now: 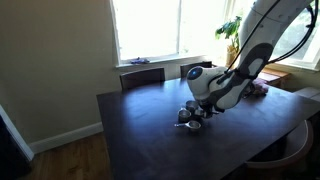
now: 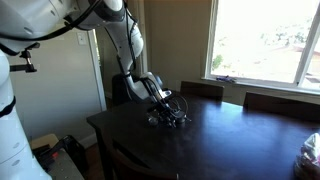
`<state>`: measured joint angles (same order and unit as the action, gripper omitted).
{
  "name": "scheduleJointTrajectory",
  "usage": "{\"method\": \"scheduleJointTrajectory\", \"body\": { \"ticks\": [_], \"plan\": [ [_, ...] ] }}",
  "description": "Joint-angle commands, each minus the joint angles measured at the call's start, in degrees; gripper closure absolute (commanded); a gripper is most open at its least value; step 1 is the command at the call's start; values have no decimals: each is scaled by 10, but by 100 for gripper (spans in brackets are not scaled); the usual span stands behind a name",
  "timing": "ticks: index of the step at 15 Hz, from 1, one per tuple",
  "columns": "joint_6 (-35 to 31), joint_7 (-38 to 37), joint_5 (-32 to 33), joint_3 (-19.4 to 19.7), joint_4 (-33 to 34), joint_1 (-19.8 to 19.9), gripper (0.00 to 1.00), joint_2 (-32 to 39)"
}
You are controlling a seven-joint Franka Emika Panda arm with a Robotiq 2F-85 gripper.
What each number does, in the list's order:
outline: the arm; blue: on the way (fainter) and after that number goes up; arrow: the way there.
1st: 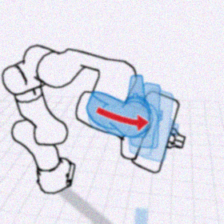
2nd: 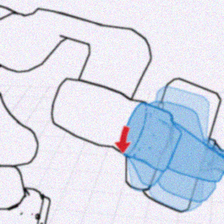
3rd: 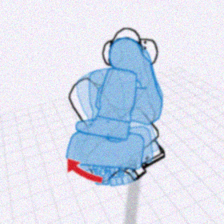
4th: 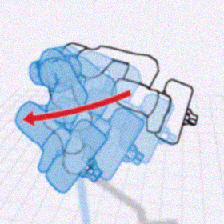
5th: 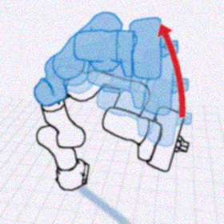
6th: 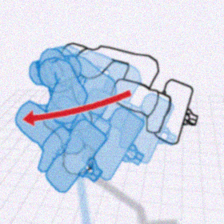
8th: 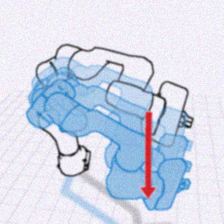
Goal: Remove the three small pots from the big pot, then remove the other smaller pots from the small pot, and finally remove the smallest mini pot from the smallest pot
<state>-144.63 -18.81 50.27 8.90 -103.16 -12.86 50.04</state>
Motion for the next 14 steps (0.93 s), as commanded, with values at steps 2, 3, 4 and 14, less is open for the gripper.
{"method": "scheduleJointTrajectory", "body": {
  "ticks": [2, 3, 4, 14],
  "plan": [
    [0, -22, 35, 15, -25, -20, 49, -24],
    [-2, -23, 40, 15, -28, -20, 44, -27],
    [-2, -16, 44, 11, -33, -18, 38, -32],
    [-5, 147, -18, -53, -65, 63, 0, -105]
  ]
}}
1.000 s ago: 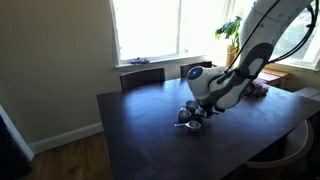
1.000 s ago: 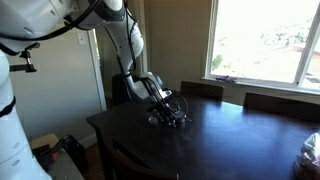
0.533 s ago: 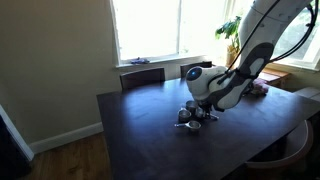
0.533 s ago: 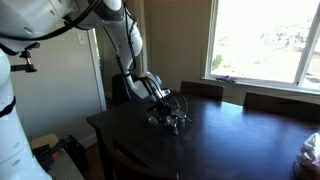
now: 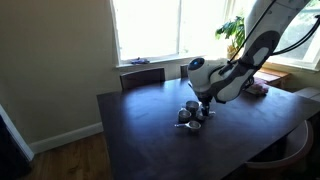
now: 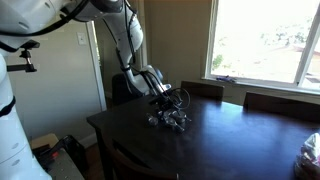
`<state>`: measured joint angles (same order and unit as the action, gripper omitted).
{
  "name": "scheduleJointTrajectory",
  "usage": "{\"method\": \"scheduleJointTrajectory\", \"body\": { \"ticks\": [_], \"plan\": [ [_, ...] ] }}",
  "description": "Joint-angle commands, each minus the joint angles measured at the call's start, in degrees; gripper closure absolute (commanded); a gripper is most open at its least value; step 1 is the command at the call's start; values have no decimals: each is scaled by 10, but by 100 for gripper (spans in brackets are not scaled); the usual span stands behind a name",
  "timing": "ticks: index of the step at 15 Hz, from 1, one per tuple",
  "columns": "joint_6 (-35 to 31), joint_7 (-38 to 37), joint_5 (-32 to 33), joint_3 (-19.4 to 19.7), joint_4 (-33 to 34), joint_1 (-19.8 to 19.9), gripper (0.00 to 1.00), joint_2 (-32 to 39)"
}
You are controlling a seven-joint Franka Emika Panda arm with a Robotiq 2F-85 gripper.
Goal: Remove the three small pots from the big pot, then remove the other smaller pots from the small pot, and finally remove the smallest mini pot from the smallest pot
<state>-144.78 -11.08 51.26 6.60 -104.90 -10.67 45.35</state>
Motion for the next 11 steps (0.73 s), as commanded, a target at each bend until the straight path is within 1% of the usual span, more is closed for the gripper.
{"method": "scheduleJointTrajectory", "body": {
  "ticks": [1, 4, 5, 11],
  "plan": [
    [-1, 95, -43, -38, -51, 52, 0, -66],
    [-2, 160, -85, -55, -67, 78, 0, -94],
    [-1, 127, -70, -33, -21, 54, 0, -49],
    [-1, 134, -75, -34, -16, 55, 0, -42]
  ]
}}
